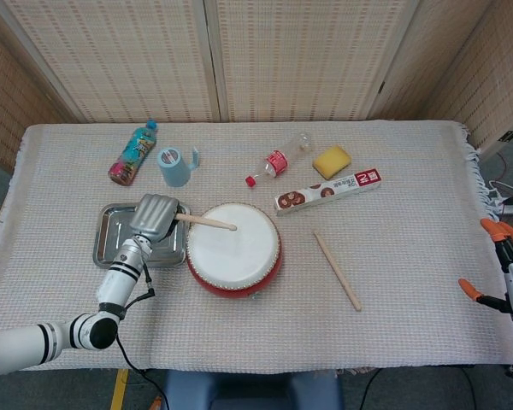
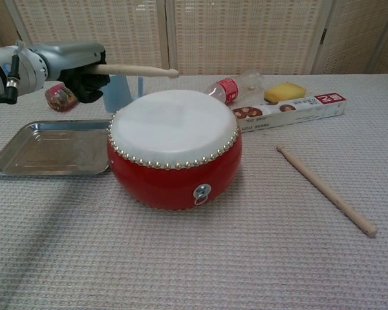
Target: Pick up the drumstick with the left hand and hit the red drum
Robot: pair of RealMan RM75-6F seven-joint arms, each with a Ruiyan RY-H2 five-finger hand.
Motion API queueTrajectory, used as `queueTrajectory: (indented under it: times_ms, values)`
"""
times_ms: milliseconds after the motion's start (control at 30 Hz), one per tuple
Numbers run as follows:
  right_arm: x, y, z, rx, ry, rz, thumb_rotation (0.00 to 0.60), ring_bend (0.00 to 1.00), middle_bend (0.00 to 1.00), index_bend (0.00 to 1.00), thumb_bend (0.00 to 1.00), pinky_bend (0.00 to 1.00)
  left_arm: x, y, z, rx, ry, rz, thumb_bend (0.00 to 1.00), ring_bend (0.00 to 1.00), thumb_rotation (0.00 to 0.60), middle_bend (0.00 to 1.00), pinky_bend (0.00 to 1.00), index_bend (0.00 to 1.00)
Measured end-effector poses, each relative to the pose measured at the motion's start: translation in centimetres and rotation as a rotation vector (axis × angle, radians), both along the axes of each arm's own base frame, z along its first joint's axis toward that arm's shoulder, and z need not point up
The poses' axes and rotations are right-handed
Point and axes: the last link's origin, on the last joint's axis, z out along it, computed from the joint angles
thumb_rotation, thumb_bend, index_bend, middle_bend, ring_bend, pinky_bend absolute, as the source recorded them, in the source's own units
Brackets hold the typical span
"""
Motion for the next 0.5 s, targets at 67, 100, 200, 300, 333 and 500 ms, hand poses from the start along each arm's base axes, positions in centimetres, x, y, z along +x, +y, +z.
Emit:
queueTrajectory:
  times_ms: [67,100,200,300,333,500]
  values:
    - [0.0,0.0,0.0,0.002,0.001,-0.002,0.6,0.0,0.1,0.0,0.18,0.0,-0.3,-0.1,-0.5,0.003,0.068,-0.023,0.7,1.0,0.6,1.0,1.0,1.0]
    - [0.0,0.0,0.0,0.003,0.001,-0.002,0.6,0.0,0.1,0.0,0.18,0.0,-0.5,-0.1,-0.9,0.005,0.118,-0.038,0.7,1.0,0.6,1.0,1.0,1.0]
    - [-0.1,0.1,0.1,0.0,-0.001,-0.005,0.6,0.0,0.1,0.0,0.18,0.0,-1.2,-0.2,-1.9,0.009,0.213,-0.059,0.7,1.0,0.6,1.0,1.0,1.0]
    - [-0.1,0.1,0.1,-0.004,-0.001,-0.007,0.6,0.0,0.1,0.0,0.18,0.0,-1.2,-0.1,-1.8,0.013,0.189,-0.043,0.7,1.0,0.6,1.0,1.0,1.0]
    - [-0.1,0.1,0.1,-0.004,-0.001,-0.006,0.6,0.0,0.1,0.0,0.18,0.0,-1.1,-0.1,-1.6,0.012,0.161,-0.033,0.7,1.0,0.6,1.0,1.0,1.0]
    - [-0.1,0.0,0.0,0.0,-0.002,-0.004,0.6,0.0,0.1,0.0,0.18,0.0,-0.3,0.0,0.1,0.008,-0.016,0.019,0.7,1.0,0.6,1.0,1.0,1.0]
